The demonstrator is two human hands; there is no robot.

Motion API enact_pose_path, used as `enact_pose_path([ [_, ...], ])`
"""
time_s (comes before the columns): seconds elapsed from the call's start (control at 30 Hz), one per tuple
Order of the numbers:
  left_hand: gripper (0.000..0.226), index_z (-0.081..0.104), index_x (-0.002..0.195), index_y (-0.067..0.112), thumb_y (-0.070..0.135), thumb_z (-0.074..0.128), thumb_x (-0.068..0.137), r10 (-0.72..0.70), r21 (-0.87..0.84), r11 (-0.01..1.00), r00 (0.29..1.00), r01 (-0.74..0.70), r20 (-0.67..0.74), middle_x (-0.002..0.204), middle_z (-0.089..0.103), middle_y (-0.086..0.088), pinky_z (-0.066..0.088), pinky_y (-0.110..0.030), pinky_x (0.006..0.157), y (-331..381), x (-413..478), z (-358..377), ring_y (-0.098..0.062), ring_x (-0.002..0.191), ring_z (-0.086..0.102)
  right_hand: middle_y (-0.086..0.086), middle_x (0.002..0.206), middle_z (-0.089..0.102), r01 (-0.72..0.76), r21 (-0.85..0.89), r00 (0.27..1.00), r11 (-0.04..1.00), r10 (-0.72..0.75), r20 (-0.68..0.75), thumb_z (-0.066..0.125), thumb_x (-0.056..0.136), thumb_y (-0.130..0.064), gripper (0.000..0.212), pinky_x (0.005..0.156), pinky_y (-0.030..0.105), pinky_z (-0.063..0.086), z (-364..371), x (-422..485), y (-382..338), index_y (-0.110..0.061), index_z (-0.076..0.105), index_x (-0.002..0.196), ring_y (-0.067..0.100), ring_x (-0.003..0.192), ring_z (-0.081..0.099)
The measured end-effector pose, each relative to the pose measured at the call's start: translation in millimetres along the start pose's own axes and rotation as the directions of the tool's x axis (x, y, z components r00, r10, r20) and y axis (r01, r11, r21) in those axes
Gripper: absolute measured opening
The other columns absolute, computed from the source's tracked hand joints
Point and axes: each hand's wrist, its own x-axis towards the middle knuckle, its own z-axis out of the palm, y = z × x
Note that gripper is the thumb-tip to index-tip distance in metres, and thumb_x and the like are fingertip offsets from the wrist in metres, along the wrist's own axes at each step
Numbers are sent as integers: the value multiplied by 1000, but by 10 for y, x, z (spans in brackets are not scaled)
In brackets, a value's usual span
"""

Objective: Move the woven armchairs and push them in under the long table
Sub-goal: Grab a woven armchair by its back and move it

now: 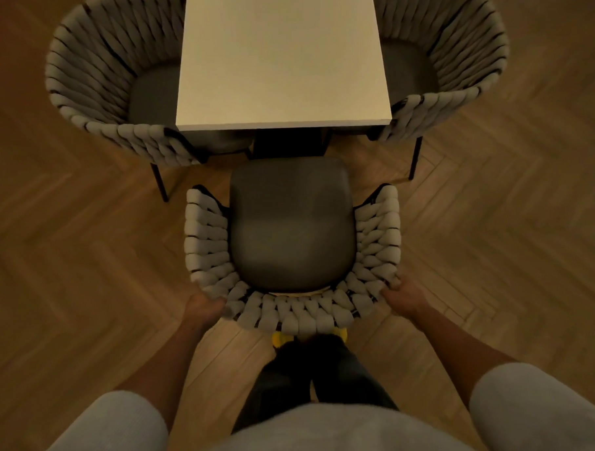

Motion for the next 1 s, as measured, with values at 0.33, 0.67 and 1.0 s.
enact_pose_path([
  [0.33, 48, 59, 133, 12, 40, 63, 95, 95, 43, 994, 993, -98, 73, 130, 60, -9, 47, -34, 90, 6, -466, 84, -29, 120, 57, 3, 99, 70, -72, 22, 995, 997, 70, 71, 59, 97, -37, 11, 94, 49, 57, 187, -299, 395, -30, 67, 95, 24, 96, 67],
  [0.67, 15, 63, 104, 14, 24, 53, 103, 214, -135, 971, 969, -197, 127, 100, 62, -13, 55, -41, 81, -194, -1279, 307, -25, 90, 59, 3, 84, 62, 80, -55, 981, 995, -69, 184, 54, 106, -30, 22, 64, 26, 45, 189, -693, 536, -13, 68, 104, 15, 76, 58],
  [1.0, 3, 60, 100, 33, 34, 58, 102, 87, -337, 939, 995, -66, 48, 113, 66, -4, 57, -43, 94, -995, -2026, 395, -22, 105, 64, 4, 95, 71, 195, -175, 955, 965, -146, 258, 53, 101, -45, 27, 76, 38, 60, 588, -915, 479, -25, 68, 112, 21, 85, 70],
])
